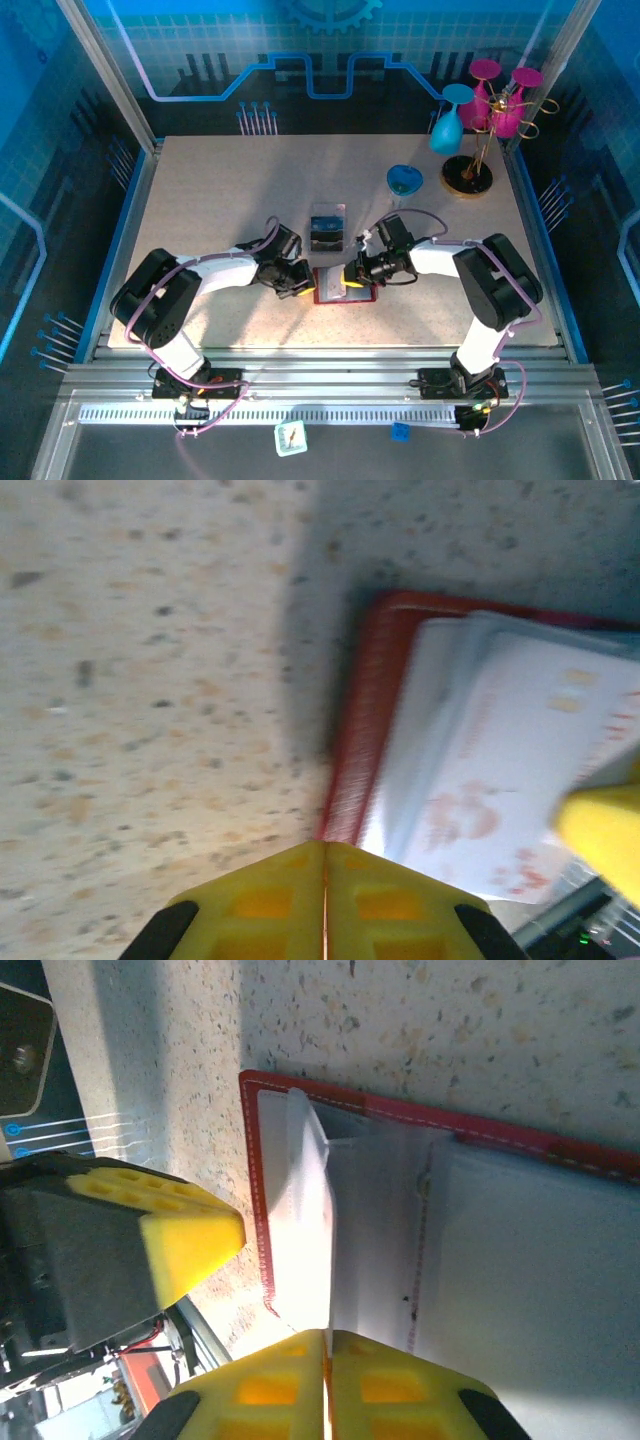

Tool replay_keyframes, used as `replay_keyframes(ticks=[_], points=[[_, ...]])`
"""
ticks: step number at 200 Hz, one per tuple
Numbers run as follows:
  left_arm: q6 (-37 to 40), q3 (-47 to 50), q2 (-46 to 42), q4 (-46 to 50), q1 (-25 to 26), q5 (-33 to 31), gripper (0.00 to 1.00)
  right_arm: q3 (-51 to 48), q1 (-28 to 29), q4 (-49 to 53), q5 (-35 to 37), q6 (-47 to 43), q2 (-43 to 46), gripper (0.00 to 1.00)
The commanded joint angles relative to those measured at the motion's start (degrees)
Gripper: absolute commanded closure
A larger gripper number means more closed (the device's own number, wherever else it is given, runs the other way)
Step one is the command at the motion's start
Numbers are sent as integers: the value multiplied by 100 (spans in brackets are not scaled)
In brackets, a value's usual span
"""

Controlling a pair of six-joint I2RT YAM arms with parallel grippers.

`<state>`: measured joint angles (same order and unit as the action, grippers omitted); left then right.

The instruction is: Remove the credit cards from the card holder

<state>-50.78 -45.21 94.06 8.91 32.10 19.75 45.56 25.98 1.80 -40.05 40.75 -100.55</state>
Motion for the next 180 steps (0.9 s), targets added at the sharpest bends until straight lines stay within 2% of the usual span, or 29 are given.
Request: replay_keyframes(ticks=[1, 56, 123, 180], points=[[-228, -203, -22, -509, 62, 445, 90, -80, 65, -545, -284, 237, -180, 91], [-335, -267, 564, -846, 141, 540, 92, -144, 57, -481, -246, 187, -152, 91], [75, -418, 764, 379, 140, -77, 96, -101, -19, -141, -87, 9, 48, 91], [123, -393, 864, 584, 138, -173, 97, -128, -297, 348, -53, -324, 245, 91]])
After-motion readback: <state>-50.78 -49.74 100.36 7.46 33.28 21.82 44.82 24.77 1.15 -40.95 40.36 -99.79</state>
